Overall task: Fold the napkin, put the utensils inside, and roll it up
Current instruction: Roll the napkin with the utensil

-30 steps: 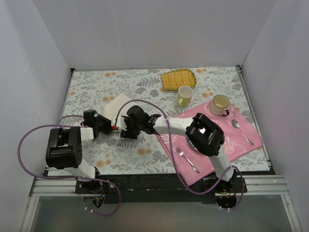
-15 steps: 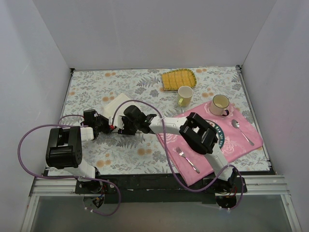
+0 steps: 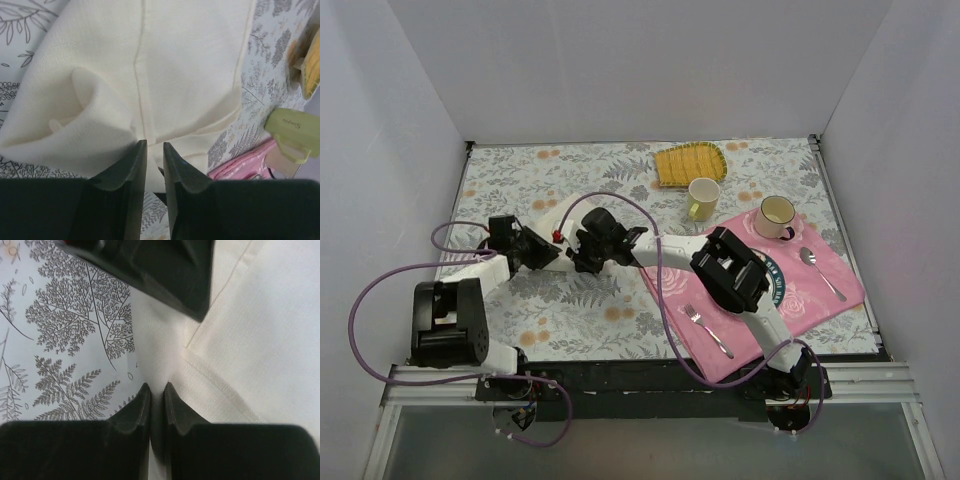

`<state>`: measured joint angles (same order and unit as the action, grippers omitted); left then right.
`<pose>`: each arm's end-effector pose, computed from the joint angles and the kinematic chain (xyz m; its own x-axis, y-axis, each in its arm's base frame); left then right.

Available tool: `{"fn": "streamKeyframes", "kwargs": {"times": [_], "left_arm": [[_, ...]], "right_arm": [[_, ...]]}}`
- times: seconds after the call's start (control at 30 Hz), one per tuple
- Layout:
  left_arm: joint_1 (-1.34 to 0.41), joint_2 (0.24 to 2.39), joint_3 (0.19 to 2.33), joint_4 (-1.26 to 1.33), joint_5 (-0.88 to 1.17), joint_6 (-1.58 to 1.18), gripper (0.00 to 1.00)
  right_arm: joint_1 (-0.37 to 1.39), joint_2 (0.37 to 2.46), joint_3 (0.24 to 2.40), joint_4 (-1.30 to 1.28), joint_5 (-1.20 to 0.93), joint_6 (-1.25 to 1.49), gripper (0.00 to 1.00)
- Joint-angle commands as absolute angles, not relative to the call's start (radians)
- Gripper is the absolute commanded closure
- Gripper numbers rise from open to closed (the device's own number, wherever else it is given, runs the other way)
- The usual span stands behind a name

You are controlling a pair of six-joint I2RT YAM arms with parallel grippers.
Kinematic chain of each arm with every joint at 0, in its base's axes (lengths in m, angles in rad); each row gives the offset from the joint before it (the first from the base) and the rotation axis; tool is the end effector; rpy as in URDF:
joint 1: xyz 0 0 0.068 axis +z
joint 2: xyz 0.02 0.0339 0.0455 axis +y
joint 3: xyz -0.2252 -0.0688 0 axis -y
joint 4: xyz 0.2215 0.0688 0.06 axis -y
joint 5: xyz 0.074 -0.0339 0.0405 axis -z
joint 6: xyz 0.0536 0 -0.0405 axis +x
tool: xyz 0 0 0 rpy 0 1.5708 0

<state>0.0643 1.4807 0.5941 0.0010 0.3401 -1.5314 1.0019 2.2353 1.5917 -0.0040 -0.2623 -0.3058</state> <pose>0.2656 -0.0008 0.1076 -0.1804 -0.9556 0.2332 -0.7662 -0.0121 -0.6425 0.2428 0.4055 0.1300 -0.0314 -0.5889 -0.8076 -0.9800 0.1770 -0.0909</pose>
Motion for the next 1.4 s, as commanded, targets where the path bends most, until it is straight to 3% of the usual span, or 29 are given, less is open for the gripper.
{"fn": "streamKeyframes", "kwargs": {"times": [0.0, 0.07, 0.1, 0.4, 0.57, 0.77, 1.13, 1.27, 1.37], "left_arm": [[0.067, 1.329, 0.692, -0.228, 0.241, -1.442, 0.7], [0.067, 1.272, 0.699, -0.262, 0.218, -1.44, 0.54], [0.067, 1.26, 0.699, -0.3, 0.21, -1.44, 0.52], [0.066, 1.198, 0.672, -0.506, 0.202, -1.537, 0.42], [0.061, 1.285, 0.634, -0.468, 0.273, -1.641, 0.41], [0.049, 1.368, 0.641, -0.41, 0.31, -1.675, 0.41], [0.028, 1.379, 0.621, -0.354, 0.273, -1.701, 0.41], [0.028, 1.407, 0.609, -0.336, 0.227, -1.691, 0.45], [0.026, 1.414, 0.609, -0.333, 0.18, -1.666, 0.55]], "right_arm": [[0.996, 2.332, 1.632, -0.149, -0.385, -0.077, 0.9], [0.982, 2.342, 1.657, -0.172, -0.419, -0.008, 0.9], [0.977, 2.35, 1.672, -0.175, -0.452, 0.026, 0.91], [0.899, 2.384, 1.625, -0.009, -0.696, 0.351, 0.93], [0.865, 2.402, 1.585, 0.164, -0.791, 0.527, 0.93], [0.854, 2.404, 1.572, 0.187, -0.796, 0.552, 0.92], [0.859, 2.413, 1.664, 0.025, -0.741, 0.434, 0.91], [0.862, 2.398, 1.675, 0.005, -0.723, 0.417, 0.88], [0.862, 2.385, 1.674, 0.002, -0.726, 0.414, 0.85]]}}
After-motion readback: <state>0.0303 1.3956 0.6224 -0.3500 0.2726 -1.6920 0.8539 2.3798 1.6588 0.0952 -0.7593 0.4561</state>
